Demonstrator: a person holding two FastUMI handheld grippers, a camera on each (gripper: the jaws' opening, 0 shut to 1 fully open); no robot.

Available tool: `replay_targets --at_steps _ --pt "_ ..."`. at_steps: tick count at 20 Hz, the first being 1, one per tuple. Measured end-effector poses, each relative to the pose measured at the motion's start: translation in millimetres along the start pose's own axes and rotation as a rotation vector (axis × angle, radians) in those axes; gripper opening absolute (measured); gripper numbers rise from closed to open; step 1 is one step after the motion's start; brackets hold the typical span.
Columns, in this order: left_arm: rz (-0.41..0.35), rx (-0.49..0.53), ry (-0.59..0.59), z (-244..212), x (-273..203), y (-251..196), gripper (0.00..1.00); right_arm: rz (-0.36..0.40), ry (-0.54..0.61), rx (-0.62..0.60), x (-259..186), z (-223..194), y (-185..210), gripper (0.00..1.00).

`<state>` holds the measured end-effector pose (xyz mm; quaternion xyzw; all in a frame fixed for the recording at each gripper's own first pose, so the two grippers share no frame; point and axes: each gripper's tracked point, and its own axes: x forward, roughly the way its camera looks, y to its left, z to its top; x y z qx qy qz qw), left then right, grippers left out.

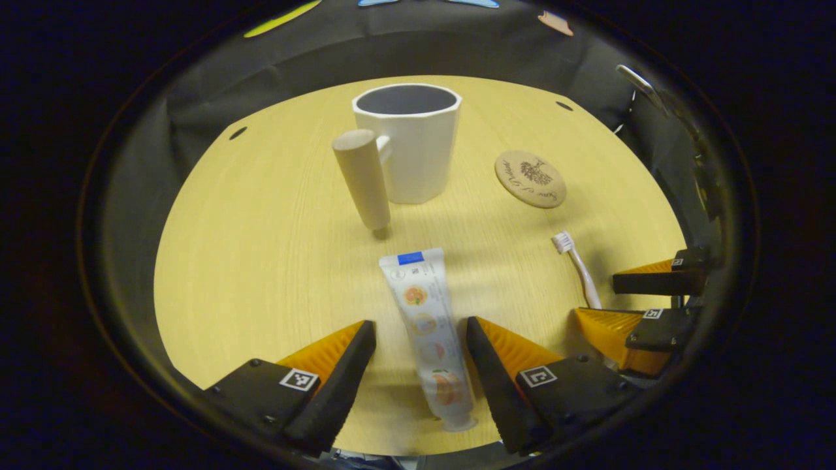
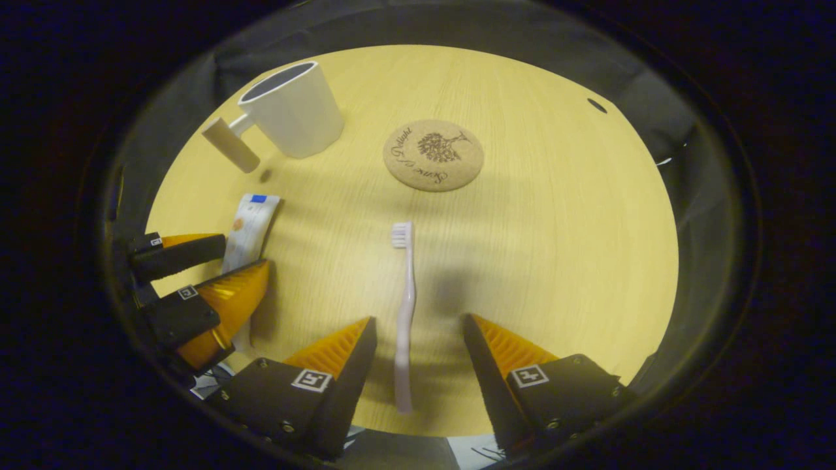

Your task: Put the toothbrush and toothpaste on the desktop into the cup, then pick up the cup and place it on the coaster on the desktop.

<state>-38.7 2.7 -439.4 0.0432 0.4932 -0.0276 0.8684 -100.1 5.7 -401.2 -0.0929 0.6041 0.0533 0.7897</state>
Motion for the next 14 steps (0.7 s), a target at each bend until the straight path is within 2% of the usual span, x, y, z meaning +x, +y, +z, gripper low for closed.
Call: replay_targets --at_steps 1,2,3,4,5,6,9,11,14 --pt "0.000 -0.001 -0.001 3 0 0 0.91 0.001 0.003 0.004 2 0 1 0.76" --pt "0.001 -0.002 0.000 2 1 0 0.75 0.004 0.005 0.007 0 1 2 0.53" --pt "0.000 0.004 0.003 2 1 1 0.74 0.007 0.010 0.017 -1 1 3 0.45" --pt "-0.004 0.004 0.003 2 0 0 0.66 0.017 0.012 0.036 0 0 5 0.22" --pt "-0.001 0.002 0.007 4 0 0 0.57 0.023 0.026 0.051 0 -1 6 0.12" --pt "0.003 0.000 0.021 3 0 0 0.43 0.034 0.039 0.053 -1 -3 8 0.09" --pt "0.015 -0.011 0.041 5 -4 0 0.31 0.038 0.049 0.056 -1 -4 9 0.09" --pt "0.001 -0.011 0.043 7 -4 0 0.31 0.041 0.045 0.061 -1 -4 9 0.09" --pt "-0.057 -0.060 0.057 4 -9 -8 0.32 0.060 0.047 0.092 -2 -4 9 0.09"
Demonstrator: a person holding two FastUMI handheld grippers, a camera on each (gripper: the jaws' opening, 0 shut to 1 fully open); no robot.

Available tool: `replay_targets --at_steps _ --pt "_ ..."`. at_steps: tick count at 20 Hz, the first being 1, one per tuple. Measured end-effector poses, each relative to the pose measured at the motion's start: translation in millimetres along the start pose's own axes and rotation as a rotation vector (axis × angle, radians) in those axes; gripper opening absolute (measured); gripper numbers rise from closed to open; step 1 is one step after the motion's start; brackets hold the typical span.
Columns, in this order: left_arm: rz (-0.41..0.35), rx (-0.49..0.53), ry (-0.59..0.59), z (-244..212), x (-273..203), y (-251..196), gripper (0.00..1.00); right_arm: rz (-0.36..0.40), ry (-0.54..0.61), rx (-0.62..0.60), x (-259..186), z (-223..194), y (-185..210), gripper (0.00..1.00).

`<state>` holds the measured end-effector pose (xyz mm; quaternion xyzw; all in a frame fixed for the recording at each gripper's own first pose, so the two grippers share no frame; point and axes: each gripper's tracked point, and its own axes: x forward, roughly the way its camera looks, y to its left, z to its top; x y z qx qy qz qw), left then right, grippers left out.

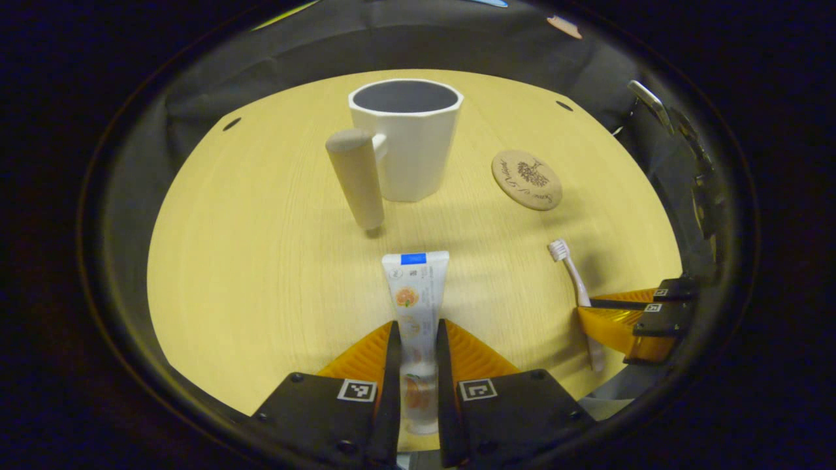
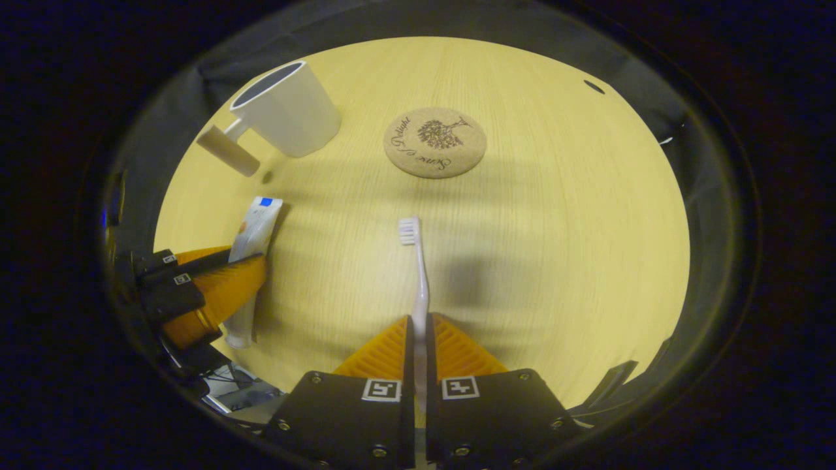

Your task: Put the toothbrush and toothpaste on the desktop into the cup, then pick up the cup and place it on the coaster on the desktop.

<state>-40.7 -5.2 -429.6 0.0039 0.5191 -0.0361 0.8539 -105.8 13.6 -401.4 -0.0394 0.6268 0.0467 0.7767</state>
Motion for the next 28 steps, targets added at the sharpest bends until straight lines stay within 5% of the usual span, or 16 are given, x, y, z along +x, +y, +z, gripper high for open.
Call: replay_targets --at_steps 17,28 --pt "-0.117 -0.121 -0.242 81 -112 -8 0.32 0.065 0.016 0.081 -1 1 -1 0.08" --pt "-0.144 -0.116 -0.413 191 -153 16 0.31 0.087 0.002 0.120 0 2 -2 0.08"
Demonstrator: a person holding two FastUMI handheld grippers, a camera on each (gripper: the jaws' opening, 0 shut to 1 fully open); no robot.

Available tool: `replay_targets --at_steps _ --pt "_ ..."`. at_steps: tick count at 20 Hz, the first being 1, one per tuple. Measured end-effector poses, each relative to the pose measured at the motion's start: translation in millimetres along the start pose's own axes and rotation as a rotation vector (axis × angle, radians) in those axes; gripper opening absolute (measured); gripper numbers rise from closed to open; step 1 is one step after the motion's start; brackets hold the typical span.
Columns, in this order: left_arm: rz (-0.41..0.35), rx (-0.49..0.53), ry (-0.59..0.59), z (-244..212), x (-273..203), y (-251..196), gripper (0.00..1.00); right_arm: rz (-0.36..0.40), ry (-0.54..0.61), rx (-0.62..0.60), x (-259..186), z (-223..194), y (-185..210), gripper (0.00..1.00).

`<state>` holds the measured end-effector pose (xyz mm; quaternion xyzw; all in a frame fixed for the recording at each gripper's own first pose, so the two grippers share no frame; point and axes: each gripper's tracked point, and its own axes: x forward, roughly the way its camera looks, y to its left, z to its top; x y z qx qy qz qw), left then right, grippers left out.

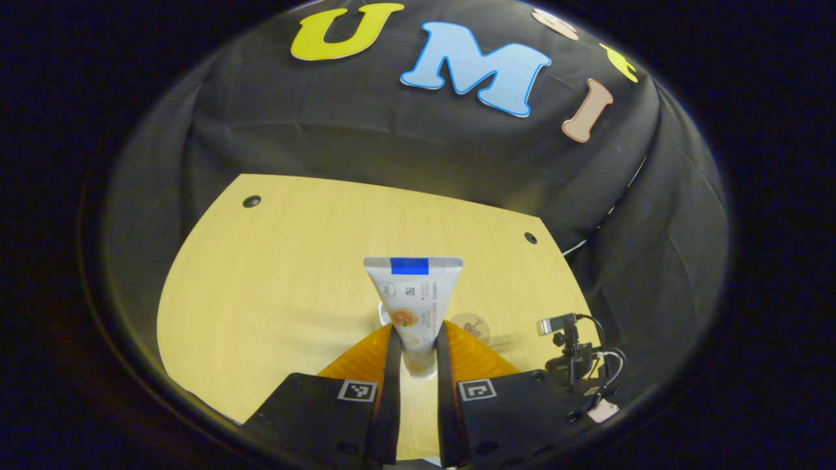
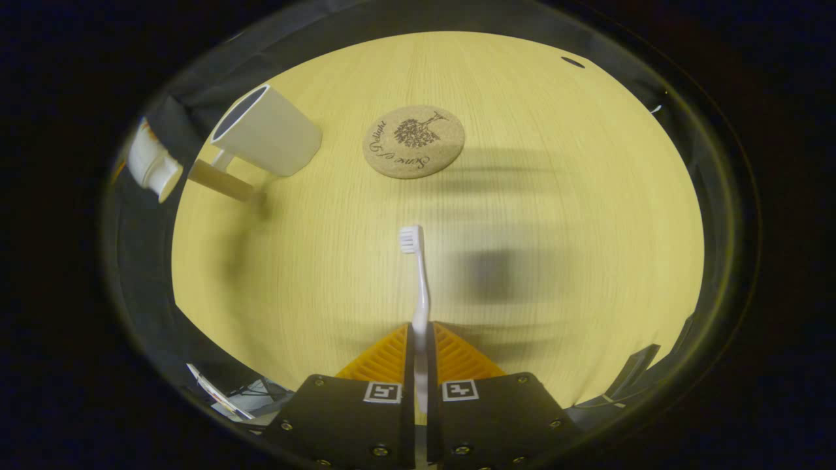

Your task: Put the toothbrush and toothpaste on the desktop into the cup, then pick up the cup and place it on the coaster on the desktop.

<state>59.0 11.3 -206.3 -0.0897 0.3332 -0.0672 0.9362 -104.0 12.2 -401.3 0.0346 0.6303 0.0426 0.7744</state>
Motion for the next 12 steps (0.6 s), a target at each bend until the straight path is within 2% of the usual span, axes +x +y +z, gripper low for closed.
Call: replay_targets --at_steps 5,12 --pt "0.001 0.030 -0.013 28 38 9 0.31 0.008 0.000 0.027 0 -1 -1 0.08" --pt "-0.019 0.045 0.016 21 85 14 0.31 0.039 -0.026 0.063 -6 3 4 0.08"
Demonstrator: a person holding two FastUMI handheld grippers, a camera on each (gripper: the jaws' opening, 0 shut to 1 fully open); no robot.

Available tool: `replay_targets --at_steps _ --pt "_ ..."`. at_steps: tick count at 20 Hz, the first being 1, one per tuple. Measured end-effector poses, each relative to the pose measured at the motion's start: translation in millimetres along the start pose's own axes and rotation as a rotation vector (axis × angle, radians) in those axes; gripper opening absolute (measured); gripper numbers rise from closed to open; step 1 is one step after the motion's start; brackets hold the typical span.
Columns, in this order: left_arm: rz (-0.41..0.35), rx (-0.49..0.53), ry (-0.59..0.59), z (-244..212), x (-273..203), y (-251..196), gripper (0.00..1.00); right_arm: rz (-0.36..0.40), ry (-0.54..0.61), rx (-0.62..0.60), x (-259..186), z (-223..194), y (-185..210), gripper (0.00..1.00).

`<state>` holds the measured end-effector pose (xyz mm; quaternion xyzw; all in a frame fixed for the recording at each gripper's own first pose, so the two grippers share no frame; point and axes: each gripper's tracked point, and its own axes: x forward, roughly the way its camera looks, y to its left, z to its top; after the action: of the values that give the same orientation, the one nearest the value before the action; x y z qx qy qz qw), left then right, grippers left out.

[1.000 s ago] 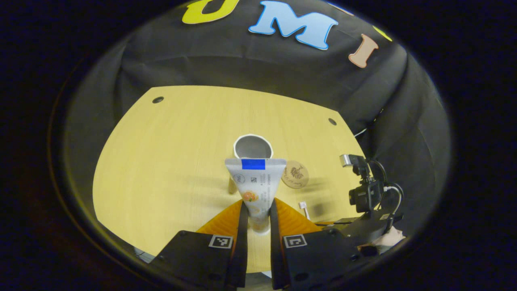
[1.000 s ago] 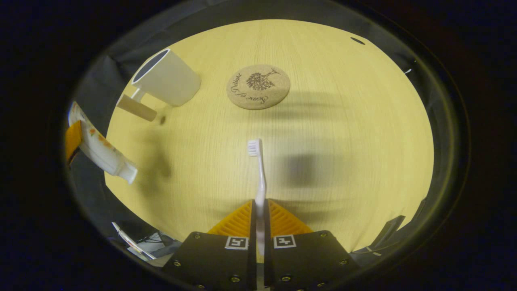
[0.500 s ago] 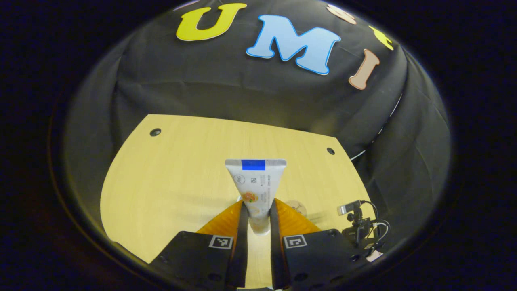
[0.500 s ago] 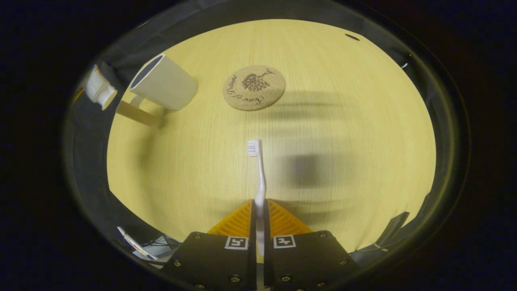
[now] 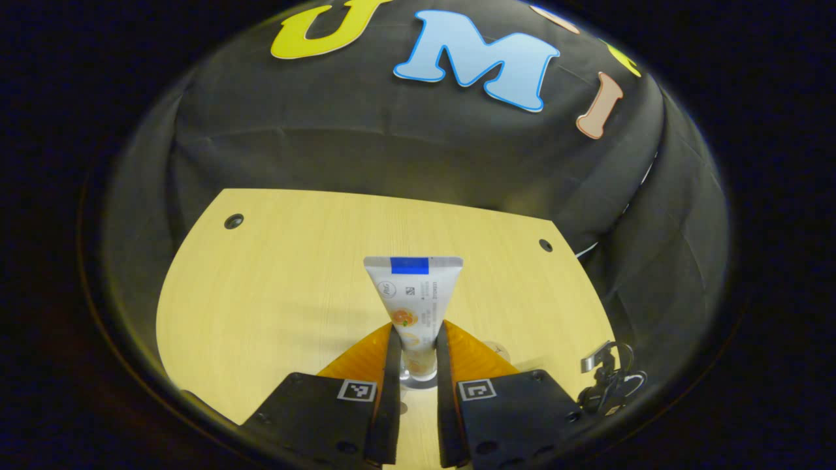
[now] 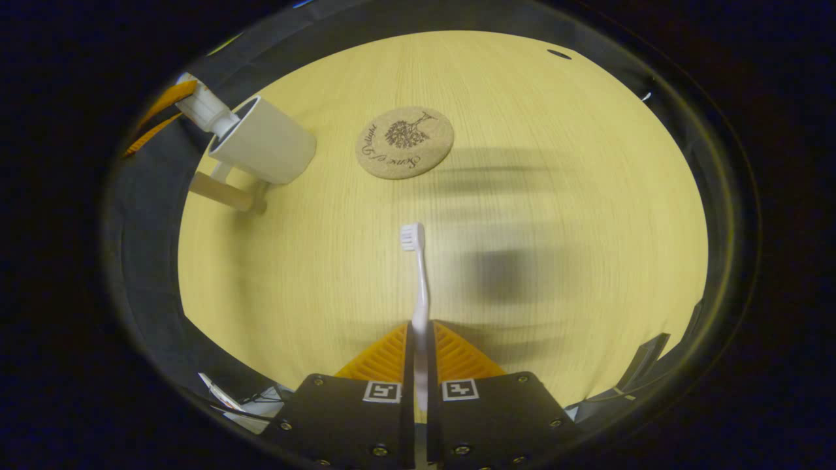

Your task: Put the toothbrush and toothpaste on the desktop into the cup, then pick up the cup and place it on the coaster on the desktop.

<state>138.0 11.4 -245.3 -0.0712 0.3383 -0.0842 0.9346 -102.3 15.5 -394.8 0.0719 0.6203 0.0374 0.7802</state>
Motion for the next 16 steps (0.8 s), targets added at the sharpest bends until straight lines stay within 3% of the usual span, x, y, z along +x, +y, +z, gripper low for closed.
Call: replay_targets --at_steps 8,14,16 --pt "0.008 0.076 0.059 -28 31 4 0.31 0.034 -0.132 0.036 -29 42 13 0.08" --pt "0.007 0.096 0.071 -34 38 5 0.31 -0.067 -0.123 -0.003 -16 38 -4 0.08" --pt "0.013 0.100 0.078 -35 40 7 0.31 -0.058 -0.114 0.009 -9 34 0 0.08"
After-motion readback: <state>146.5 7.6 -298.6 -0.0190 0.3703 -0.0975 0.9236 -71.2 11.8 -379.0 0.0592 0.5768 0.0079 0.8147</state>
